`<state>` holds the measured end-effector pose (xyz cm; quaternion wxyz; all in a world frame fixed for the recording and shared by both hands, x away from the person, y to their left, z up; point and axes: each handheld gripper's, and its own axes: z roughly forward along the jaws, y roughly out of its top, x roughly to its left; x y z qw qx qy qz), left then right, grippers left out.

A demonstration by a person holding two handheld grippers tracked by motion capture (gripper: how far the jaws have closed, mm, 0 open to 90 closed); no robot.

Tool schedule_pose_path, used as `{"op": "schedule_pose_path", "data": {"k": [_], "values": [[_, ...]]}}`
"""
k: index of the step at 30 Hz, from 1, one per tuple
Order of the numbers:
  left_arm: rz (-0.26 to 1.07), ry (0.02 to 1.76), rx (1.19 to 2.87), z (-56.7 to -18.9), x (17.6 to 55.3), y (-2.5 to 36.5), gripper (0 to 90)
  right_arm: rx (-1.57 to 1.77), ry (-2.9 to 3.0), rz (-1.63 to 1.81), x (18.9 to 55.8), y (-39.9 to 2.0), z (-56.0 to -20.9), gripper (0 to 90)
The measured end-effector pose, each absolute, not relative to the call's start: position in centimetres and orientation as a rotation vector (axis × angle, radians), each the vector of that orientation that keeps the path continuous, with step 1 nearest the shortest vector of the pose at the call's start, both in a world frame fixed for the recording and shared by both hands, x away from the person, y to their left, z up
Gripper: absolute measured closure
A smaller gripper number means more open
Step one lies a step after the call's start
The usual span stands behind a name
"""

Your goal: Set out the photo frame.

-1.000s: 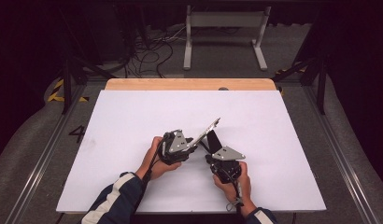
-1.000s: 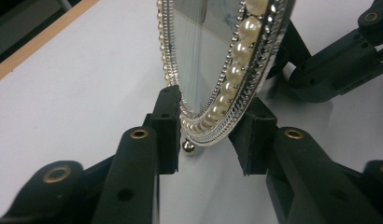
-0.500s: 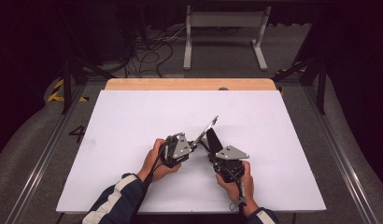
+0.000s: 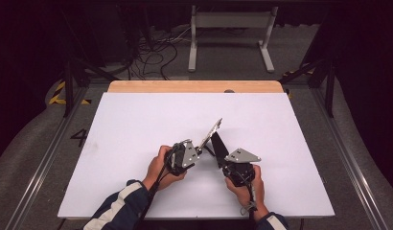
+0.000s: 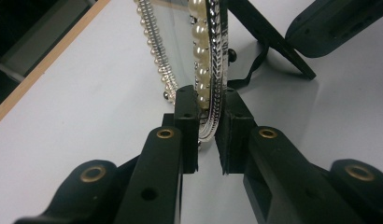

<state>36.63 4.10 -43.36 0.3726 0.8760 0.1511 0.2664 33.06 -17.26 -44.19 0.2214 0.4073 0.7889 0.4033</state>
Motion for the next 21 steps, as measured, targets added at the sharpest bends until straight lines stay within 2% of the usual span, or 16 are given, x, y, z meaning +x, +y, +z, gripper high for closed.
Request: {"op": "schedule_pose_path", "data": {"k": [9, 15, 21], "values": [[0.62, 0.39, 2.212, -43.6, 37.2, 4.4, 78.1, 1.066, 2.22, 1.137, 32.6, -16.5, -44.0, 90.0], [0.588, 0.41, 2.219, -44.5, 37.9, 4.3, 72.9, 1.024, 2.255, 1.121, 32.8, -15.3, -45.0, 90.0], [0.61, 0.411, 2.242, -45.3, 38.6, 4.0, 71.4, 1.077, 2.221, 1.059, 33.5, -15.3, -45.8, 90.0]]}}
